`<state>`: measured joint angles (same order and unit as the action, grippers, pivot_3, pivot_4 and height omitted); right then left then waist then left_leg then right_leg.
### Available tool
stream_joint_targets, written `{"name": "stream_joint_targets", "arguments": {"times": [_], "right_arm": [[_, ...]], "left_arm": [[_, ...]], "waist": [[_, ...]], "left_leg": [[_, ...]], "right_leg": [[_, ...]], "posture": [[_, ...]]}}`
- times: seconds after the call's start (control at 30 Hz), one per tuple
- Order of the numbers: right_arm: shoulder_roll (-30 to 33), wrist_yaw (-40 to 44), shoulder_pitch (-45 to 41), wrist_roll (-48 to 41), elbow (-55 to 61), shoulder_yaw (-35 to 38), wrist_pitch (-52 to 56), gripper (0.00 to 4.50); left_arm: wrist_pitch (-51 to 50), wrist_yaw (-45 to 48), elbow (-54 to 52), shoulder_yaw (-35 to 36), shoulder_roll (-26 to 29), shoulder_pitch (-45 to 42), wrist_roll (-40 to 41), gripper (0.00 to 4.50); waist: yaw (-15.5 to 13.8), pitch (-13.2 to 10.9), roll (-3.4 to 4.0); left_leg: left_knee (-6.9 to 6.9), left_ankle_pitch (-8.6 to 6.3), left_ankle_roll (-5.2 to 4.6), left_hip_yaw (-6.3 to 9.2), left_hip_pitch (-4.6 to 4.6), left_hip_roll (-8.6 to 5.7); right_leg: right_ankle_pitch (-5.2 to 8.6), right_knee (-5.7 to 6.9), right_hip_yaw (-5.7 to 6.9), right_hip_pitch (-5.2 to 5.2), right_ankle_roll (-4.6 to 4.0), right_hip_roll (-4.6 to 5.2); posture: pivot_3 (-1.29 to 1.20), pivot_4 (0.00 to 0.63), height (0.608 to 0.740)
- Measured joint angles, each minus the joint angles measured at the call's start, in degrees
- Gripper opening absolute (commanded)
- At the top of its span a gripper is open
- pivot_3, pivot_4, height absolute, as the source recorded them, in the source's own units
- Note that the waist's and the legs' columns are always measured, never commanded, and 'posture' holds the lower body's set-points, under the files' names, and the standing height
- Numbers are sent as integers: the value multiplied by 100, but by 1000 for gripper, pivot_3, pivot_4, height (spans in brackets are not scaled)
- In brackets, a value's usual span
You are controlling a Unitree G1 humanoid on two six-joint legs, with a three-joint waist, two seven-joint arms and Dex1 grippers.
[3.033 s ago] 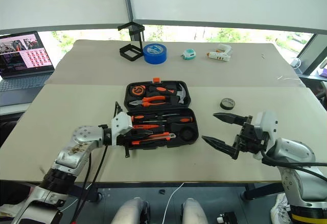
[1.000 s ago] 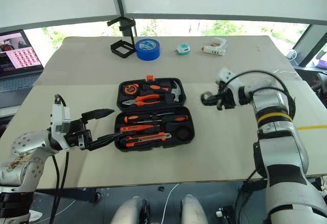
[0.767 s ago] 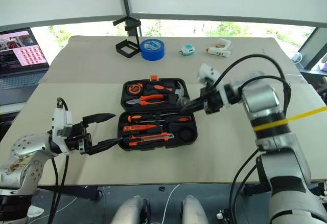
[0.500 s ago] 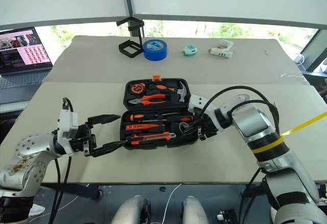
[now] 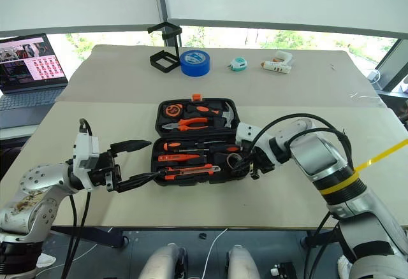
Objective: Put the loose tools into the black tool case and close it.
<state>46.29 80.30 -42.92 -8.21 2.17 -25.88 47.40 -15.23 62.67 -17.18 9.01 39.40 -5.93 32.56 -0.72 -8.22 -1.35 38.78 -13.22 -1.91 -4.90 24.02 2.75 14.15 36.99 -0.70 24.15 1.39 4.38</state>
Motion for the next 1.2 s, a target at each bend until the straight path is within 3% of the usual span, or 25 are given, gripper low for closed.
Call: {"name": "stream_joint_targets", "arguments": {"times": [0.17,0.2,0.5,0.53,0.6,0.7,0.73,0.8,0.83,0.9,1.13,1.2], "right_arm": [[20,92,-65,-4,-21,-81,70,59],[18,97,-83,2,-53,-95,63,775],[26,495,-175,-242,-209,-234,53,3608],[111,679,-181,-372,-211,-234,34,4166],[306,830,-183,-679,-212,-191,4,4438],[378,863,-182,-1365,-352,454,-147,4438],[357,859,-199,-1425,-482,620,-230,4480],[189,766,-325,-1515,-1193,1122,-579,3917],[79,624,-339,-1511,-1619,1376,-868,3808],[-104,346,-347,-1372,-2224,1611,-1477,3114],[-1205,-1430,-386,-181,-4170,1765,-4535,741],[-1411,-1737,-490,63,-4588,1756,-5089,44]], "left_arm": [[0,-69,-5,0,0,2,-2,4500],[0,-80,-5,0,0,3,-2,4500],[0,-210,-83,11,-1,54,-5,4500],[-9,-278,-94,23,-8,54,1,4500],[-111,-420,-106,65,10,66,-11,4500],[-537,-750,-71,158,195,66,-89,4500],[-609,-833,-33,194,194,44,-89,4242],[-850,-1298,403,353,193,-144,-215,3826],[-1008,-1568,673,440,193,-247,-305,3437],[-1199,-1912,1002,504,175,-412,-366,2697],[-1512,-2317,1854,-9,-195,-1172,-773,115],[-1523,-2241,2113,-218,-331,-1316,-813,0]], "waist": [[1,0,0],[1,0,0],[20,-3,-4],[20,-3,-4],[11,-4,-4],[17,-7,-7],[17,-7,-7],[18,-8,-9],[21,-8,-9],[22,-11,-15],[49,-12,-17],[64,-13,-18]], "left_leg": [[-3,-2,-3,2,2,1],[-3,-2,-3,1,3,1],[-2,-2,-4,0,5,3],[-3,-2,-4,0,5,3],[-1,-2,-4,1,7,3],[-1,-2,-4,2,4,4],[-2,-2,-4,2,1,4],[-2,-2,-4,1,-3,4],[-4,-2,-4,1,-8,6],[-5,-2,-4,-4,-5,5],[-4,5,7,-40,9,-1],[-4,6,9,-42,14,-1]], "right_leg": [[0,-1,0,4,0,-2],[0,-2,0,4,0,-2],[0,1,-3,10,0,-4],[0,1,-3,11,0,-4],[0,0,-1,10,0,-2],[-1,0,-2,7,1,-3],[-1,0,-3,4,1,-3],[-3,1,-3,4,-2,-8],[-3,2,-2,-2,-2,-10],[-3,1,-3,2,-1,-9],[-7,4,-6,13,6,-6],[-8,4,-6,17,6,-5]], "posture": [[0,150,740],[0,150,740],[0,150,740],[0,150,740],[0,150,740],[0,150,740],[0,150,740],[0,150,740],[0,150,740],[0,150,740],[0,150,740],[0,150,740]]}}
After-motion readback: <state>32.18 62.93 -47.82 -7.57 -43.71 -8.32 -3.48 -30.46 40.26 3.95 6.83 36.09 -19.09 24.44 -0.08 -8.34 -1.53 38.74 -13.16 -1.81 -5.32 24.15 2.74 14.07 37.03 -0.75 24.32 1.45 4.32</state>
